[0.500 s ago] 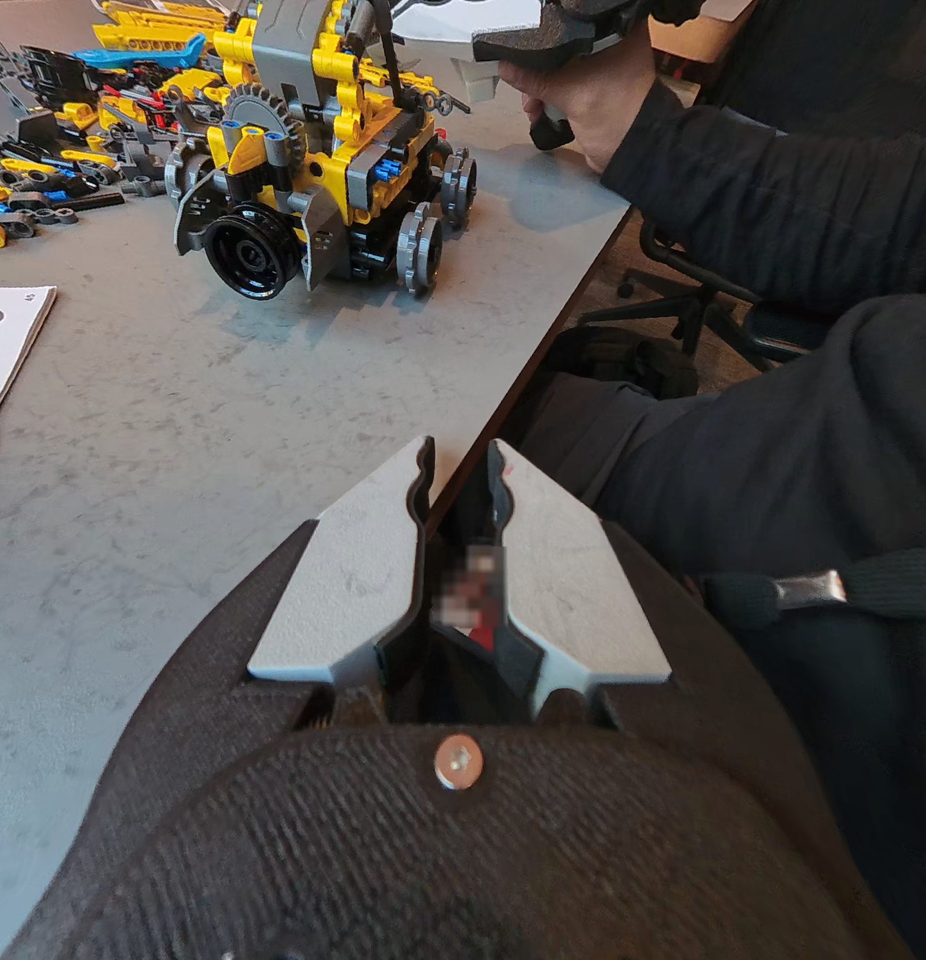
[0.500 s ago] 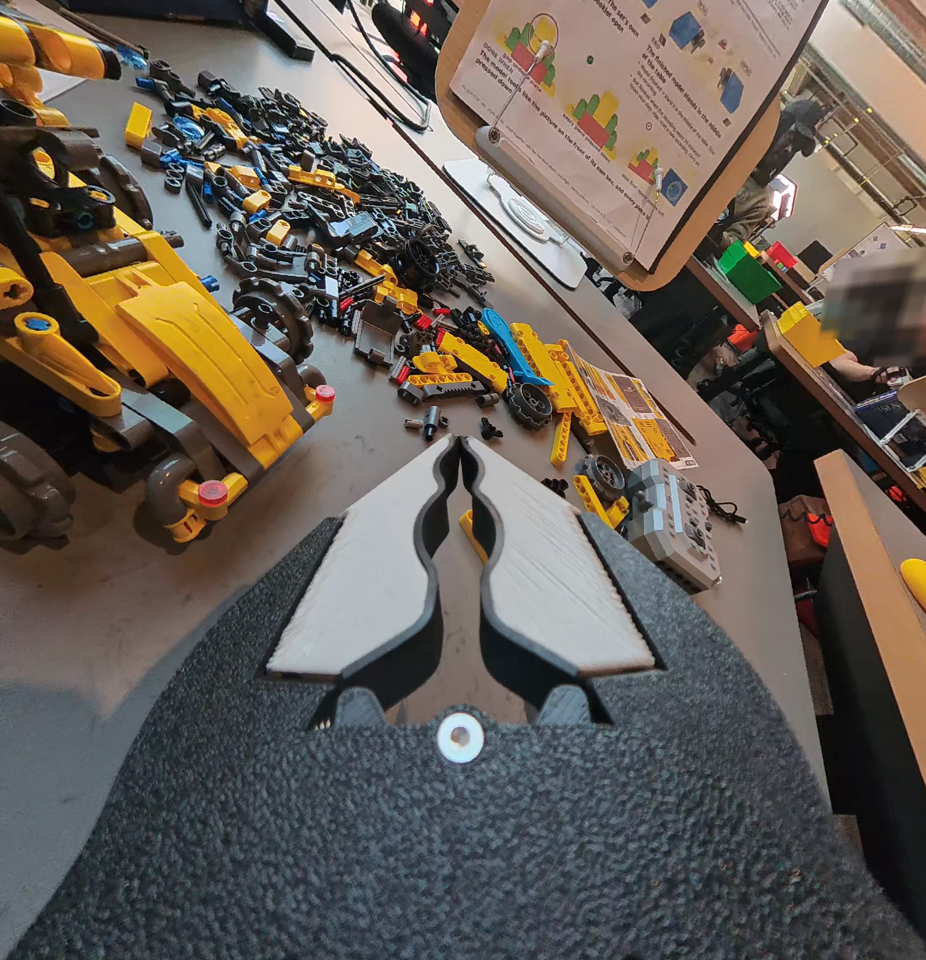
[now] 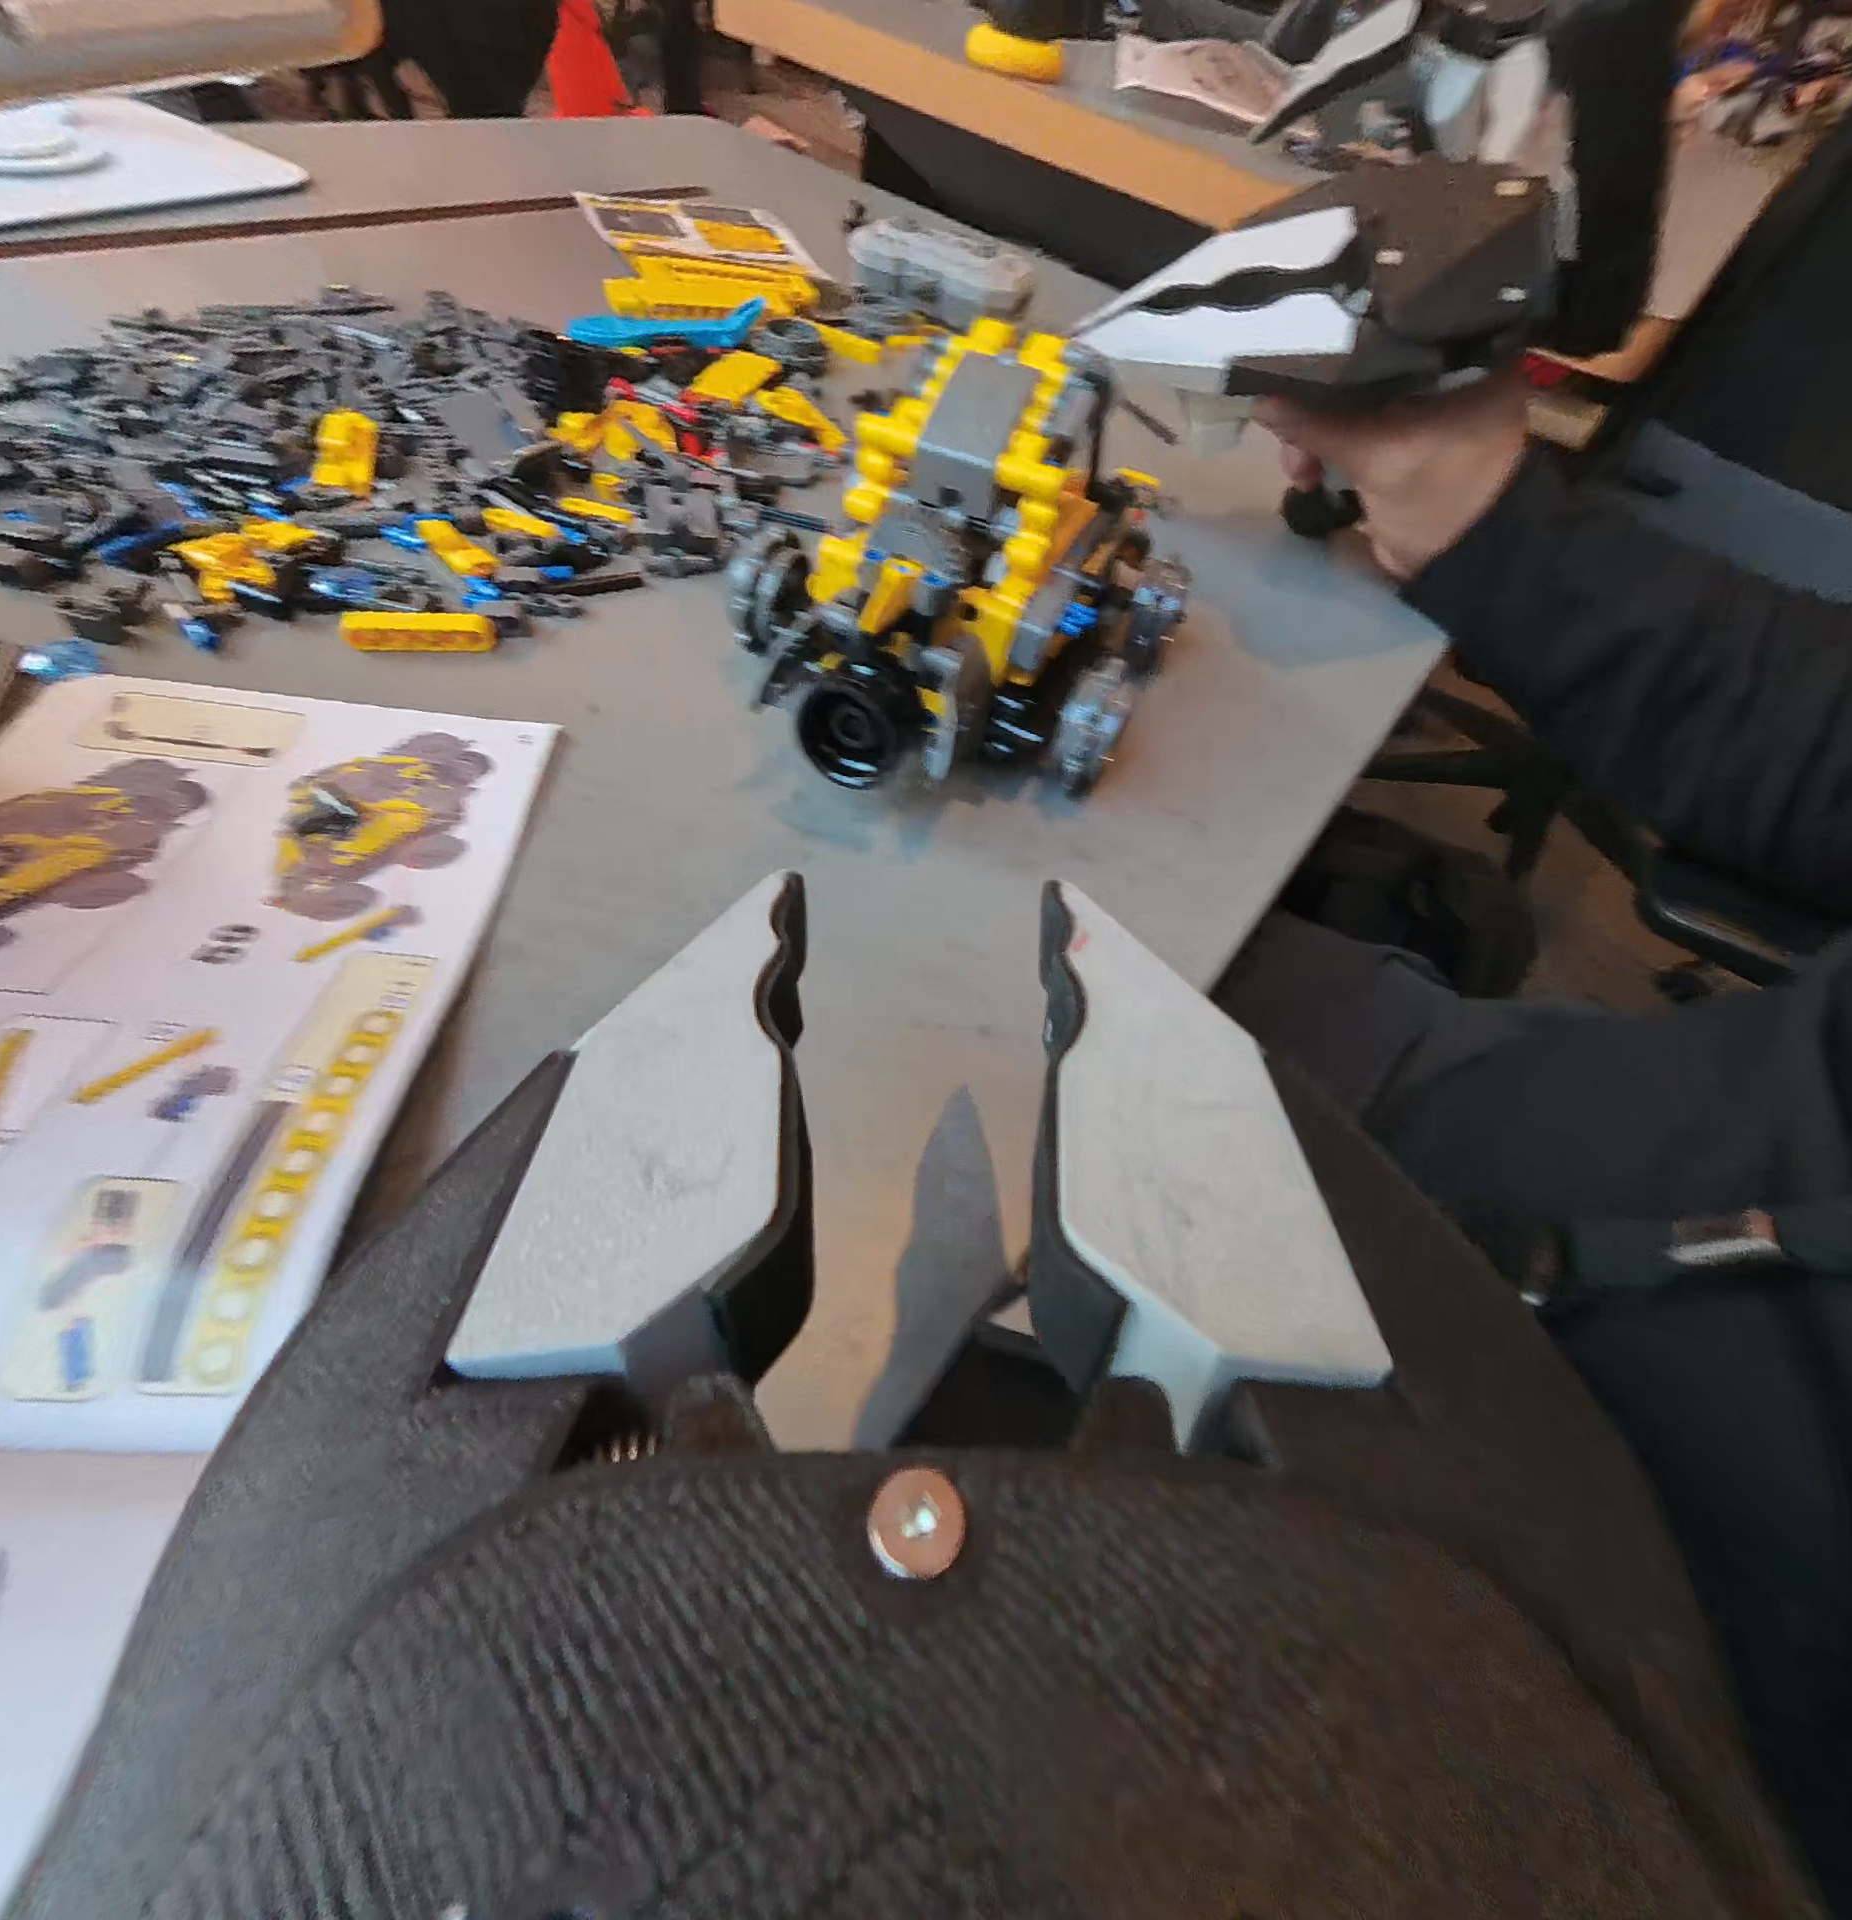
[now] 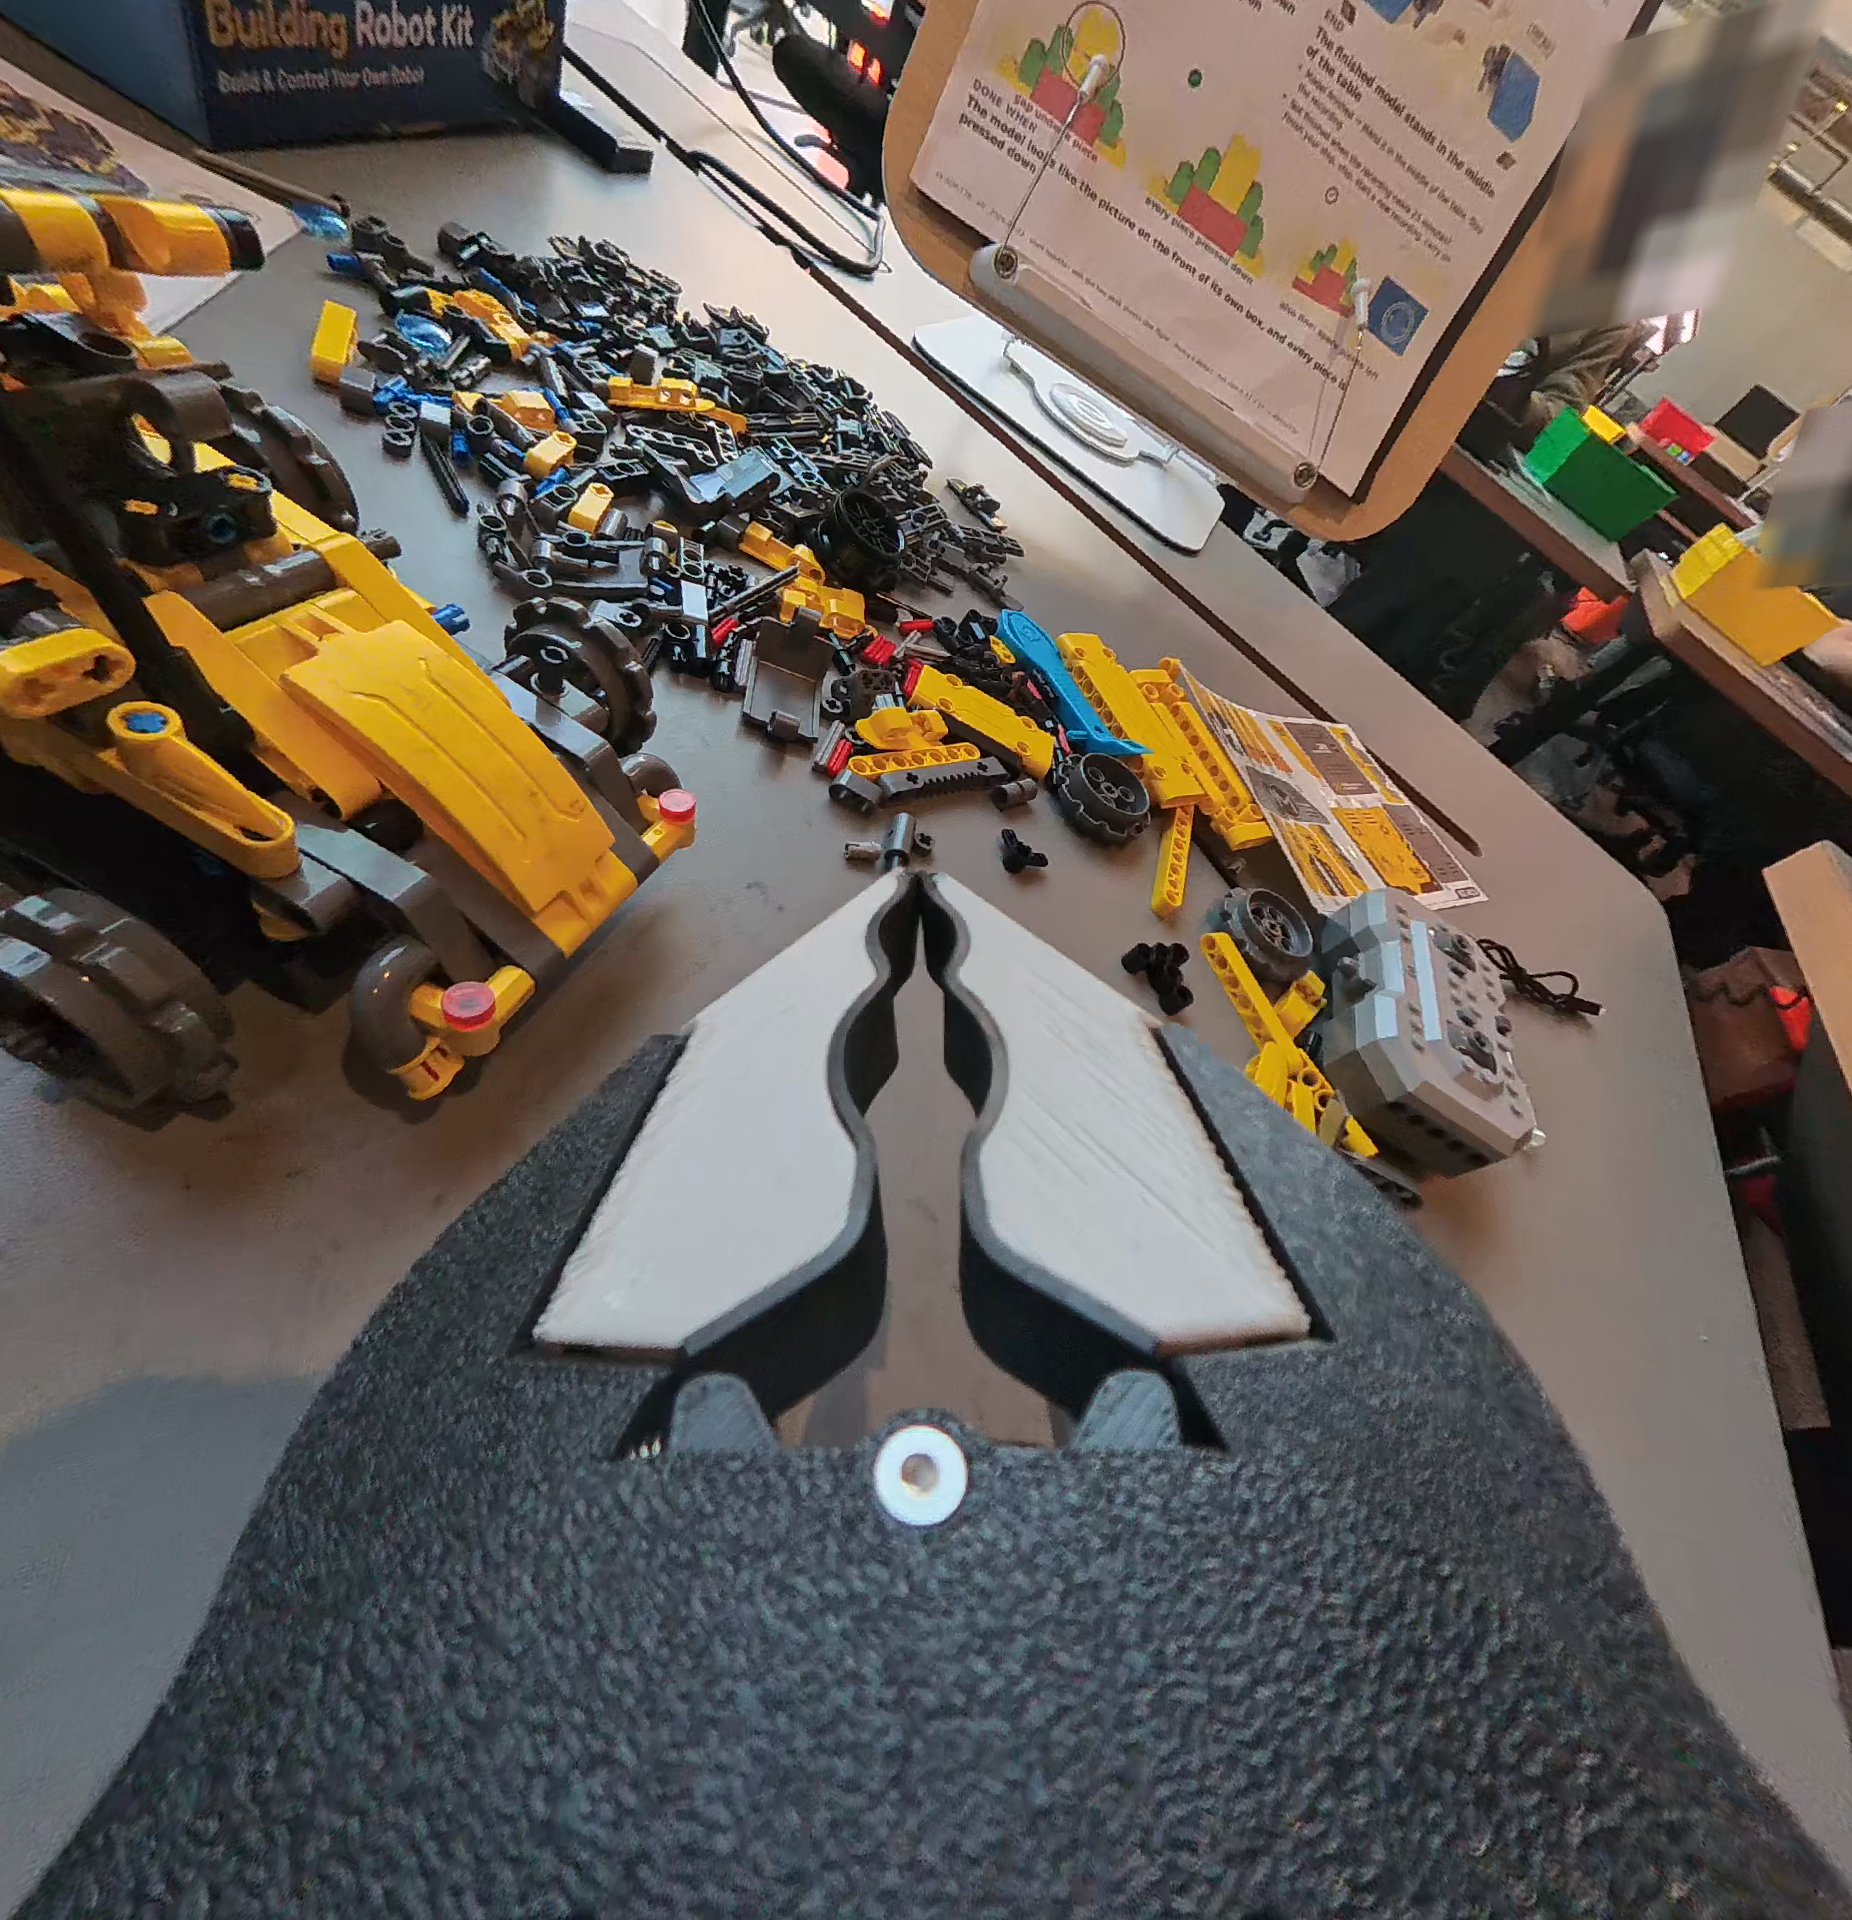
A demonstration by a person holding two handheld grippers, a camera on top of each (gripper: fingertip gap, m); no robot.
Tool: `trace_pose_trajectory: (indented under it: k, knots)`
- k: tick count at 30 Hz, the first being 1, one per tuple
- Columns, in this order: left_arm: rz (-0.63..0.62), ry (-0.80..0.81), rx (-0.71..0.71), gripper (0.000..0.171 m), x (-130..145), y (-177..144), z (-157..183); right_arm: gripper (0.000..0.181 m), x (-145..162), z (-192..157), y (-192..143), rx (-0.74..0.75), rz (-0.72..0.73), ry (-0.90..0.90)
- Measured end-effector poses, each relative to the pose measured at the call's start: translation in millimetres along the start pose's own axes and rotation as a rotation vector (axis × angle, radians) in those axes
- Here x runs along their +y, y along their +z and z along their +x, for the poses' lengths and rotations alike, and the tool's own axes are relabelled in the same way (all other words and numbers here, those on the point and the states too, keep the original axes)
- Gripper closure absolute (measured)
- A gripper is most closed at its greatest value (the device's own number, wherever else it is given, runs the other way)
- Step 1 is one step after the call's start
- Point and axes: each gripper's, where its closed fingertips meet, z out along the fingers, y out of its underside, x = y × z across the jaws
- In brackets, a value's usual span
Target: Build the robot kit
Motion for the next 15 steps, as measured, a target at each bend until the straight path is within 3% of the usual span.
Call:
trace_pose_trajectory:
  k: [9, 15]
  knots:
    - [-0.032, 0.072, -0.077, 0.136, -55, 35, -68, 0.181, -5, -10, -2, -0.051, 0.028, -0.009]
    - [-0.237, 0.17, -0.125, 0.144, -64, 86, -126, 0.181, -6, -9, -3, -0.063, 0.036, 0.009]
